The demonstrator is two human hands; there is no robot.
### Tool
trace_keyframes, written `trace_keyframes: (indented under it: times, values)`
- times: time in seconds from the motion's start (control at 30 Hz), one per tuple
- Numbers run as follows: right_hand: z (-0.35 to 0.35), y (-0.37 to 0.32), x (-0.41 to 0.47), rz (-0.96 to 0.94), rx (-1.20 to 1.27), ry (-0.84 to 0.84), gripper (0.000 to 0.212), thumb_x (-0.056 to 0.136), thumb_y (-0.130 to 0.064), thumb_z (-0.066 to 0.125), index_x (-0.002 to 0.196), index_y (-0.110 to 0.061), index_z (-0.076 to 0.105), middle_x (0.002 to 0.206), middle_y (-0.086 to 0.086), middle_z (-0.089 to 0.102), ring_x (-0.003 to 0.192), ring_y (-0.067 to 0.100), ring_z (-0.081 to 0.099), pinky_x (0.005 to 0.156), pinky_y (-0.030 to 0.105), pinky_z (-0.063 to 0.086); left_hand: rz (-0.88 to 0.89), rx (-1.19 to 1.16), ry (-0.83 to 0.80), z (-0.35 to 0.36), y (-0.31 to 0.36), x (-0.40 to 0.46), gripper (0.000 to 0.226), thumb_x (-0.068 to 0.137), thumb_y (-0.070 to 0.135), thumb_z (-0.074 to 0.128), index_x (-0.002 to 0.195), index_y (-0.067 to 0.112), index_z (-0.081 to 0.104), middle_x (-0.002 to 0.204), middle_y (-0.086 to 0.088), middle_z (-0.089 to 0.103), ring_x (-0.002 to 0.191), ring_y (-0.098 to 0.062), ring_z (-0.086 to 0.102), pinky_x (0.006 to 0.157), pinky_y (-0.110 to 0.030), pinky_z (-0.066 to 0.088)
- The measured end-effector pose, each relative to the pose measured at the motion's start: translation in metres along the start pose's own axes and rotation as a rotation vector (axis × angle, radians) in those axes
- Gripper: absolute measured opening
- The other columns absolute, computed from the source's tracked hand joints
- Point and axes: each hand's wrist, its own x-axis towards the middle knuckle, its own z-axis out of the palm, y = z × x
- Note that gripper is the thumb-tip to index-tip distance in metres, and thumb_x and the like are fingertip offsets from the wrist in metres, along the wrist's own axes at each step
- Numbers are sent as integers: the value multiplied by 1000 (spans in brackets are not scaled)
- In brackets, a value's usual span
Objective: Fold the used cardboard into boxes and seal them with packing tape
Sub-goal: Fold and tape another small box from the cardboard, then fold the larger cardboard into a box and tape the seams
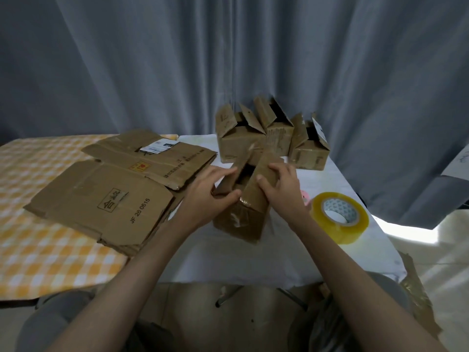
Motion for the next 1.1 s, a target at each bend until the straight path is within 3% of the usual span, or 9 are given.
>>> trace_keyframes:
  times: [0.13,0.23,0.3,0.4,0.53,0.63,0.7,0.9,1.1]
  values:
    - [5,-4,5,-25,-225,-66,53,95,-46,60,139,-18,50,149,6,29,129,25,45,107,39,40,-46,130,-183,-5,-1,0,64,85,66,49,141,35,54,135,12,42,126,-10,39,109,-42,37]
    - [-2,-6,4,-11,-242,-77,57,94,-48,61,141,-19,50,147,7,26,123,26,52,104,35,41,-57,136,-277,-11,-1,2,77,78,74,62,145,38,49,138,14,35,130,-9,34,111,-44,37]
    - [-10,-4,0,7,-189,-108,63,94,-48,61,146,-17,44,146,6,28,124,24,50,102,33,41,-30,198,-309,-13,0,4,88,72,65,74,149,35,43,141,14,34,133,-9,33,113,-43,36]
    - [-19,2,-10,27,-77,-154,70,90,-47,66,147,-15,41,144,4,30,124,20,47,99,28,43,-7,272,-266,-7,7,8,97,72,61,76,154,26,36,141,8,41,130,-14,39,111,-41,36]
    - [-30,4,-7,-75,-231,-207,72,84,-48,69,145,-17,42,139,1,36,114,14,45,88,23,39,-49,363,-139,22,21,18,87,74,62,75,145,20,45,135,1,51,120,-18,47,99,-33,41]
    - [-40,4,12,-125,-387,-316,82,82,-40,73,150,-13,36,146,4,39,127,20,44,102,31,40,-68,410,-96,42,30,38,74,77,55,74,136,17,49,131,-3,52,116,-21,48,95,-34,45]
    - [-45,6,28,-131,-476,-345,76,86,-25,70,151,-10,34,151,10,39,134,27,42,112,36,37,-51,448,-123,52,33,54,70,81,50,71,137,15,48,134,-5,50,121,-25,45,99,-37,44]
    - [-46,13,70,-122,-602,-339,58,92,-11,62,145,-9,40,149,13,41,134,32,43,112,45,38,-7,560,-246,69,31,91,67,97,42,52,153,12,30,151,-6,37,133,-28,35,111,-40,35]
    - [-30,20,77,-121,-831,-359,82,99,-26,58,157,-2,5,165,17,5,153,31,9,121,41,18,-32,675,-273,84,25,94,84,96,54,47,158,11,11,163,-8,19,150,-34,14,121,-42,15]
